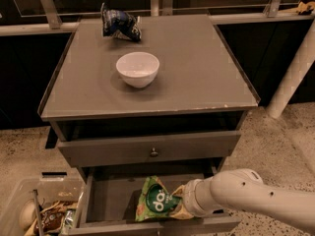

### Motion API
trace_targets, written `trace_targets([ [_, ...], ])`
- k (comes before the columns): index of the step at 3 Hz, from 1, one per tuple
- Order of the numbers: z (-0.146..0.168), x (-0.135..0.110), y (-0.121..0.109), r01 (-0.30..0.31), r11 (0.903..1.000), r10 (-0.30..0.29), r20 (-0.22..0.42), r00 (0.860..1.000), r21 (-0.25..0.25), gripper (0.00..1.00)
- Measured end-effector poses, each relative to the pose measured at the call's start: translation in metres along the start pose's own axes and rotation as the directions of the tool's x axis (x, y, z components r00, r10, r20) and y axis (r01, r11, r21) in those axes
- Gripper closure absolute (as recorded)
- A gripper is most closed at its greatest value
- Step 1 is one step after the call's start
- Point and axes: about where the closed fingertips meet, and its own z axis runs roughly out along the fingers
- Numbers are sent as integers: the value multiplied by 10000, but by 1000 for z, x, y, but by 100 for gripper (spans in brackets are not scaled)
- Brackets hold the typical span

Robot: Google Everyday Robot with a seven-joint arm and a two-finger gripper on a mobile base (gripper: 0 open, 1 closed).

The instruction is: Place green rice chip bag into middle drawer

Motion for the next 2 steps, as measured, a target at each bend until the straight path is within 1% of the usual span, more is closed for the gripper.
trace_targets([
  [1,-2,7,-21,392,9954,-348,-512,9981,871,100],
  [2,4,-4,-38,167,9896,-135,-229,9996,1428,100],
])
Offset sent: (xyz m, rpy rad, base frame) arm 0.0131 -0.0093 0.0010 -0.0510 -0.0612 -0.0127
